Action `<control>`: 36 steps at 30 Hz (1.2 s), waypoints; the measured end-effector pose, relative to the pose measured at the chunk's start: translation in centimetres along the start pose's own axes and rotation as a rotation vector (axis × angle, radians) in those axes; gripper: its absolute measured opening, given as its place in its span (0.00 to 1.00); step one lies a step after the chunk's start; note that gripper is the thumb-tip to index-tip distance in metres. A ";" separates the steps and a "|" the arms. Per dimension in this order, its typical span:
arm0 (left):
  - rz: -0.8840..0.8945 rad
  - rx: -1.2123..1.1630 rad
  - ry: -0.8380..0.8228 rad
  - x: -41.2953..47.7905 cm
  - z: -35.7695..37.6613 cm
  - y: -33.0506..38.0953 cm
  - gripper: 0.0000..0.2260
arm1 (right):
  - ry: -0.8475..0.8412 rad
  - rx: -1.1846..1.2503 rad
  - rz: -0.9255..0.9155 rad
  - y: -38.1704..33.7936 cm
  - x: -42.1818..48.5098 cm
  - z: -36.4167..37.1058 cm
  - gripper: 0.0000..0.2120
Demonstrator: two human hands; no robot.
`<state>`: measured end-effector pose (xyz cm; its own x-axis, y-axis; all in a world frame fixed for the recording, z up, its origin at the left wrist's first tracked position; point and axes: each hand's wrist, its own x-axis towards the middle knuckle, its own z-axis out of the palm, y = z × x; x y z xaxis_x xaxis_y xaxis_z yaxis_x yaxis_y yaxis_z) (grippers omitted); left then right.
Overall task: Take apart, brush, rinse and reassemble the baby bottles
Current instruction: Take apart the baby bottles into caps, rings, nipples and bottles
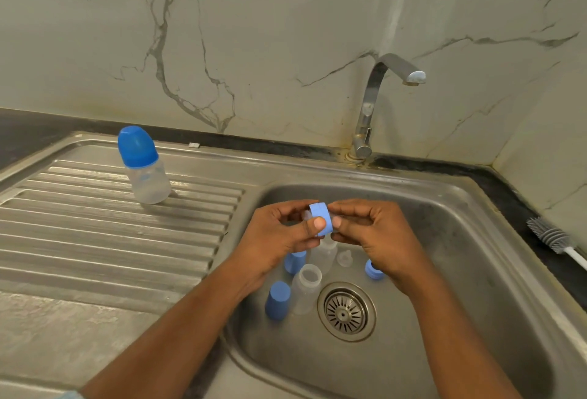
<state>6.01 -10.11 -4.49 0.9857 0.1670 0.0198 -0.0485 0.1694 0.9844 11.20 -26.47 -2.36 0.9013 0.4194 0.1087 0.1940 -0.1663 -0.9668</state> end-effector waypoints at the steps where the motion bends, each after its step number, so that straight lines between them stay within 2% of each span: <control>1: -0.025 -0.026 -0.013 0.0 0.0 0.1 0.16 | -0.026 -0.003 0.006 0.0 -0.1 -0.2 0.12; 5: -0.122 -0.066 -0.059 -0.2 -0.1 0.3 0.20 | -0.138 0.064 0.080 -0.5 -0.4 -0.7 0.13; 8: -0.188 -0.073 -0.089 -0.2 -0.2 0.2 0.21 | -0.077 0.018 0.064 -0.4 -0.3 -0.5 0.14; 14: -0.296 -0.202 -0.099 0.3 -0.4 0.6 0.18 | -0.032 0.033 0.052 -0.3 -0.2 -0.5 0.24; 19: -0.298 -0.234 -0.093 0.9 -1.9 0.6 0.18 | 0.123 0.052 0.044 -0.2 0.0 -0.8 0.22; 22: -0.269 0.007 -0.065 1.2 -3.6 -0.1 0.09 | 0.077 -0.228 0.093 0.3 -0.3 -1.3 0.19; 24: -0.245 0.259 -0.025 1.1 -4.1 -0.7 0.09 | -0.068 -0.503 0.147 1.2 -0.5 -1.2 0.16; 26: -0.192 0.501 -0.035 0.9 -4.2 -1.3 0.08 | -0.234 -0.661 0.225 2.3 -0.7 -0.5 0.14; 29: -0.128 0.876 -0.189 0.6 -3.9 -1.7 0.08 | -0.356 -0.695 0.336 3.9 -0.4 0.2 0.12; 32: -0.124 1.257 -0.368 -0.1 -2.9 -2.1 0.08 | -0.467 -0.689 0.511 5.6 -0.6 1.0 0.14; 36: -0.132 1.467 -0.442 -0.2 -0.8 -3.7 0.11 | -0.556 -0.753 0.651 8.1 -0.5 2.8 0.17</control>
<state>5.89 -10.01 -8.30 0.9504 -0.1094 -0.2911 -0.0250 -0.9599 0.2791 11.21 -25.58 -10.86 0.6558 0.3632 -0.6619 0.1042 -0.9118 -0.3971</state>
